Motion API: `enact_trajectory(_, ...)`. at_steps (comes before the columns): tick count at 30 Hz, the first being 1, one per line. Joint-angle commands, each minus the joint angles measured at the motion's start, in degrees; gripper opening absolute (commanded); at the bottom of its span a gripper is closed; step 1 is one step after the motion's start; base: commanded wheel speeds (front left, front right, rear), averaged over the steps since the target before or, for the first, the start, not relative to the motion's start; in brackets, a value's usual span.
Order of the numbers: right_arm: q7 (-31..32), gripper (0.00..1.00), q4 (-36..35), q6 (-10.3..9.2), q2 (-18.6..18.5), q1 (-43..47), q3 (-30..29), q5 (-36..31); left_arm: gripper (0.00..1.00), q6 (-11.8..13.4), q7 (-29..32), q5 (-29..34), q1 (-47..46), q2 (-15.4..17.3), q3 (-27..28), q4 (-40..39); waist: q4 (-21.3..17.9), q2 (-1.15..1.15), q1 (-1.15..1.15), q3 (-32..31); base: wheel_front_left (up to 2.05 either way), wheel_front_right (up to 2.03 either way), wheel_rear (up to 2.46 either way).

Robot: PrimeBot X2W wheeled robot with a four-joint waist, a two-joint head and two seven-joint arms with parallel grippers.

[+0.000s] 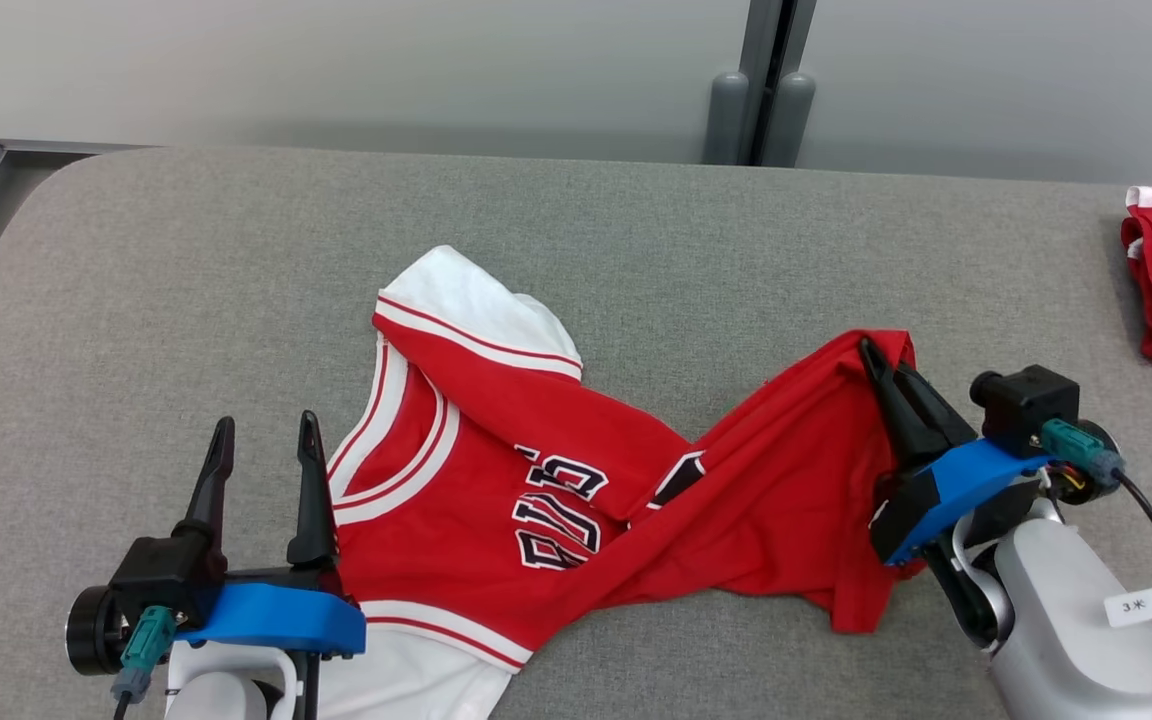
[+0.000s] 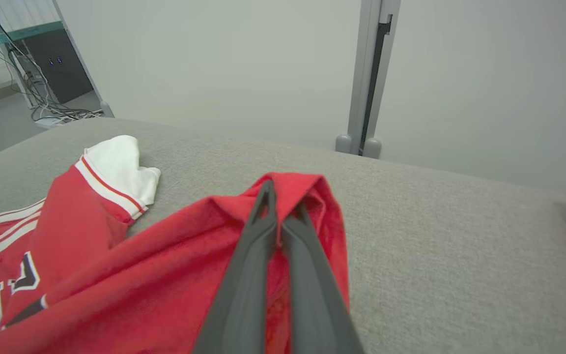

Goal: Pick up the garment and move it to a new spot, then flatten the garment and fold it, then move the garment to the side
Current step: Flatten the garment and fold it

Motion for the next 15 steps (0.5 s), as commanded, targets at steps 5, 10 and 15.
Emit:
enact_trajectory(5,-2.68,1.0,8.36,0.03,0.33,-4.19,1.35,1.48,1.0,0.43,-0.25,-0.31,-0.18,-0.05,0.04,0.1,-0.05,0.0,0.0,-0.23,0.0,0.0,0.0)
enact_trajectory(10,-4.31,1.0,9.64,0.03,-0.08,-2.84,1.77,2.81,1.0,0.29,-0.25,0.29,1.0,-0.04,0.6,-0.02,-1.59,0.0,0.0,-1.08,0.0,0.0,0.0)
enact_trajectory(15,-4.52,1.0,2.52,0.03,-1.14,4.49,-1.39,3.52,1.0,-0.09,-0.25,0.67,2.63,-0.03,1.8,-0.35,-3.69,0.0,0.0,-2.38,0.0,0.0,0.0)
